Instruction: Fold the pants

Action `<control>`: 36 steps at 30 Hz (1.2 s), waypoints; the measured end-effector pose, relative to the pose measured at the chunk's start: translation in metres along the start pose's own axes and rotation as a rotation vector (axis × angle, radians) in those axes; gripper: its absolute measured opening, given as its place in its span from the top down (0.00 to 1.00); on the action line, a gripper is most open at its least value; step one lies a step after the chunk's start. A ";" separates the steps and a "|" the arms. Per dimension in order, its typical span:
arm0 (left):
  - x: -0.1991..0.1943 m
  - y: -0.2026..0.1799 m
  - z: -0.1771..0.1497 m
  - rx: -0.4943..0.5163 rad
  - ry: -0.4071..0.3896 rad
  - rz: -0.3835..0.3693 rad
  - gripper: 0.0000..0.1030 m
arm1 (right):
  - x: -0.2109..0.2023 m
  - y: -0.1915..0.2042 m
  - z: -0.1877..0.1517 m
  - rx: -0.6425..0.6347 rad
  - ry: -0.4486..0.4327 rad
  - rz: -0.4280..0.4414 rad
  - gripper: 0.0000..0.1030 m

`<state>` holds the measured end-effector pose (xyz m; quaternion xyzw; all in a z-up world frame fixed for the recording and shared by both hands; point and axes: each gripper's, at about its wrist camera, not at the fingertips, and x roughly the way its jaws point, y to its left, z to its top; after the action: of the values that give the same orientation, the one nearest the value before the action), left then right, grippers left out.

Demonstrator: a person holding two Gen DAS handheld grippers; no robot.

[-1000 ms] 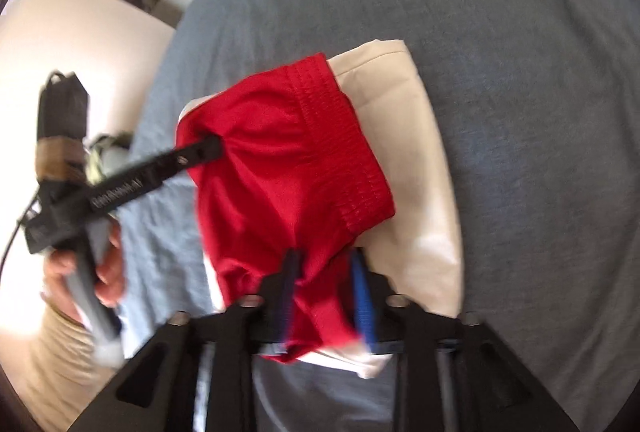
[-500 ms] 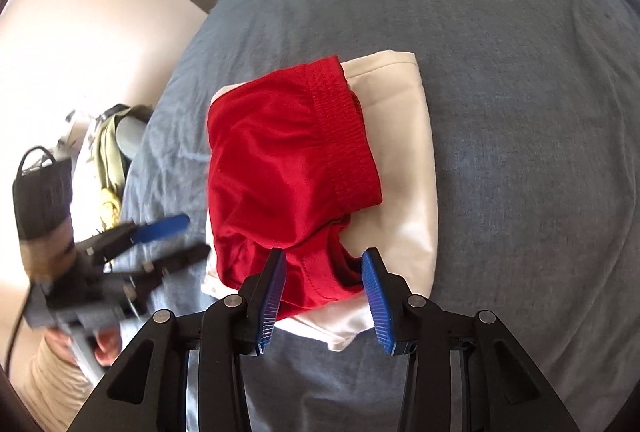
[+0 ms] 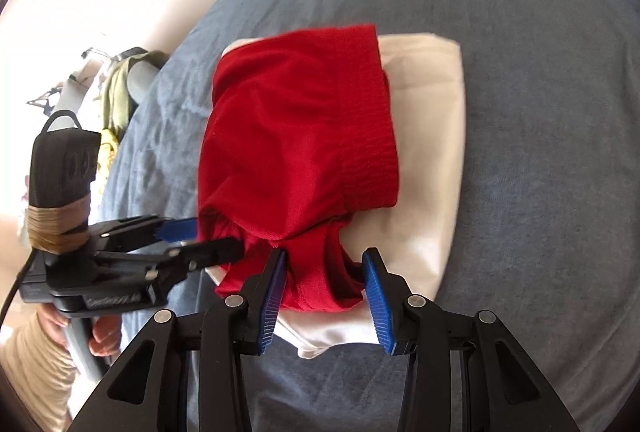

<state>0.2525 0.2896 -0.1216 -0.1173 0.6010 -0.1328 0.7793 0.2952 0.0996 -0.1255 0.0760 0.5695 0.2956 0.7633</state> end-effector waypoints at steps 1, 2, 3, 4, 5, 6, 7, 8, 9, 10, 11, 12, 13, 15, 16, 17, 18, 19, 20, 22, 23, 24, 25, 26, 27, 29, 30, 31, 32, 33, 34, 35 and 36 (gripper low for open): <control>-0.003 -0.004 0.000 0.013 -0.007 0.009 0.90 | 0.002 -0.001 0.000 0.013 0.012 0.000 0.68; -0.009 -0.006 0.000 0.040 -0.016 0.030 0.90 | 0.003 -0.003 0.001 0.028 0.021 0.005 0.74; -0.014 -0.009 0.000 0.065 -0.019 0.050 0.91 | 0.004 -0.007 0.000 0.058 0.034 0.012 0.79; -0.018 -0.012 0.000 0.096 -0.019 0.074 0.91 | 0.006 -0.012 0.000 0.122 0.063 0.043 0.80; -0.020 -0.016 0.000 0.127 -0.017 0.099 0.91 | 0.006 -0.017 -0.002 0.194 0.090 0.094 0.82; -0.022 -0.018 0.000 0.158 -0.011 0.128 0.91 | 0.006 -0.022 -0.004 0.259 0.111 0.141 0.84; -0.023 -0.019 0.000 0.188 0.003 0.147 0.91 | 0.008 -0.025 -0.008 0.325 0.139 0.191 0.84; -0.022 -0.020 -0.001 0.215 0.023 0.164 0.91 | 0.010 -0.024 -0.011 0.359 0.162 0.204 0.84; -0.020 -0.020 -0.002 0.233 0.042 0.183 0.91 | 0.011 -0.024 -0.013 0.373 0.171 0.195 0.84; -0.018 -0.019 -0.004 0.251 0.061 0.201 0.91 | 0.013 -0.023 -0.016 0.387 0.175 0.187 0.84; -0.015 -0.019 -0.006 0.266 0.074 0.211 0.90 | 0.015 -0.023 -0.017 0.396 0.176 0.183 0.84; -0.013 -0.019 -0.008 0.281 0.086 0.228 0.90 | 0.017 -0.022 -0.018 0.402 0.180 0.170 0.83; -0.011 -0.019 -0.010 0.292 0.095 0.252 0.90 | 0.017 -0.021 -0.019 0.397 0.180 0.156 0.81; -0.007 -0.019 -0.011 0.287 0.102 0.277 0.88 | 0.016 -0.017 -0.019 0.366 0.172 0.111 0.72; -0.008 -0.018 -0.012 0.268 0.098 0.273 0.85 | 0.012 -0.016 -0.020 0.343 0.166 0.088 0.68; -0.011 -0.016 -0.013 0.243 0.090 0.267 0.81 | 0.009 -0.012 -0.020 0.314 0.157 0.056 0.66; -0.013 -0.015 -0.014 0.217 0.078 0.268 0.78 | 0.007 -0.010 -0.020 0.288 0.146 0.030 0.61; -0.017 -0.013 -0.017 0.201 0.070 0.269 0.72 | 0.002 -0.006 -0.020 0.256 0.129 -0.004 0.57; -0.022 -0.012 -0.021 0.186 0.061 0.278 0.67 | -0.001 -0.005 -0.020 0.238 0.120 -0.025 0.56; -0.033 -0.012 -0.027 0.161 0.039 0.310 0.58 | -0.007 0.000 -0.018 0.206 0.100 -0.066 0.56; -0.037 -0.013 -0.029 0.158 0.031 0.316 0.57 | -0.009 0.002 -0.016 0.195 0.092 -0.078 0.56; -0.043 -0.013 -0.033 0.160 0.024 0.321 0.57 | -0.012 0.002 -0.015 0.187 0.085 -0.085 0.56; -0.048 -0.016 -0.036 0.165 0.014 0.329 0.57 | -0.014 0.001 -0.013 0.186 0.074 -0.090 0.56; -0.051 -0.019 -0.036 0.170 0.003 0.340 0.56 | -0.018 0.001 -0.012 0.183 0.057 -0.095 0.56; -0.055 -0.021 -0.035 0.178 -0.012 0.347 0.56 | -0.023 0.000 -0.009 0.174 0.033 -0.092 0.56; -0.061 -0.026 -0.029 0.198 -0.060 0.354 0.53 | -0.028 0.004 -0.002 0.149 -0.016 -0.098 0.56; -0.064 -0.028 -0.023 0.206 -0.091 0.356 0.52 | -0.030 0.004 0.001 0.132 -0.042 -0.101 0.56; -0.066 -0.029 -0.016 0.209 -0.115 0.357 0.51 | -0.032 0.006 0.008 0.111 -0.073 -0.099 0.56; -0.067 -0.029 -0.008 0.210 -0.146 0.354 0.51 | -0.035 0.006 0.016 0.096 -0.104 -0.094 0.56; -0.068 -0.029 0.003 0.212 -0.171 0.345 0.51 | -0.038 0.004 0.022 0.093 -0.128 -0.090 0.56; -0.068 -0.027 0.014 0.219 -0.200 0.336 0.51 | -0.039 0.002 0.029 0.093 -0.156 -0.081 0.56; -0.068 -0.026 0.024 0.226 -0.228 0.330 0.51 | -0.038 -0.002 0.038 0.093 -0.178 -0.069 0.56; -0.067 -0.025 0.034 0.231 -0.242 0.324 0.51 | -0.035 -0.005 0.045 0.095 -0.194 -0.061 0.56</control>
<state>0.2680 0.2898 -0.0439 0.0558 0.4951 -0.0588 0.8650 0.3320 0.0869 -0.0832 0.1230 0.5085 0.2359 0.8189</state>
